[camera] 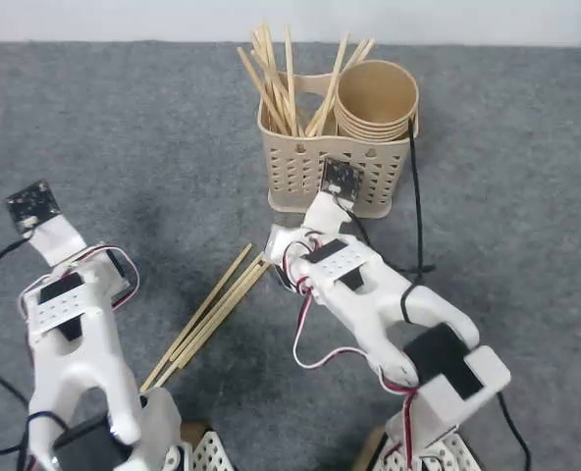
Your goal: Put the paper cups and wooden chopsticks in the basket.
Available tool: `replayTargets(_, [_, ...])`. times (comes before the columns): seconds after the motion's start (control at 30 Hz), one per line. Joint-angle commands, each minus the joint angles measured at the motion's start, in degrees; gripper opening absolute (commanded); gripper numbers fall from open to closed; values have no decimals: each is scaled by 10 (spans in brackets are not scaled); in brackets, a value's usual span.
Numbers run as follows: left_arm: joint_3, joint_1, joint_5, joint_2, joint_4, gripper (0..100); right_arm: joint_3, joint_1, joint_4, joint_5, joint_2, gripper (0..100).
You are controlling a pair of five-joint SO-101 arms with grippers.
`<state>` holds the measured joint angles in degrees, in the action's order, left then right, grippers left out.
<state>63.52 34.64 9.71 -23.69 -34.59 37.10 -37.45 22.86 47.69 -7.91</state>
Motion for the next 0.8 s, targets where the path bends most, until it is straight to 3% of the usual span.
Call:
replayTargets(0.0, [-27,-4,-5,-3,1,37,-63,-4,40,4,-11,85])
replayTargets(0.33, [-27,-3,-5,-4,1,37,-156,-28,124,1,-80,76])
replayTargets(0.4, [-27,-3,-5,-4,1,37,-171,-28,152,1,-83,21])
replayTargets(0.77, [-27,-2,-5,-4,1,37,-179,-25,312,1,-2,8])
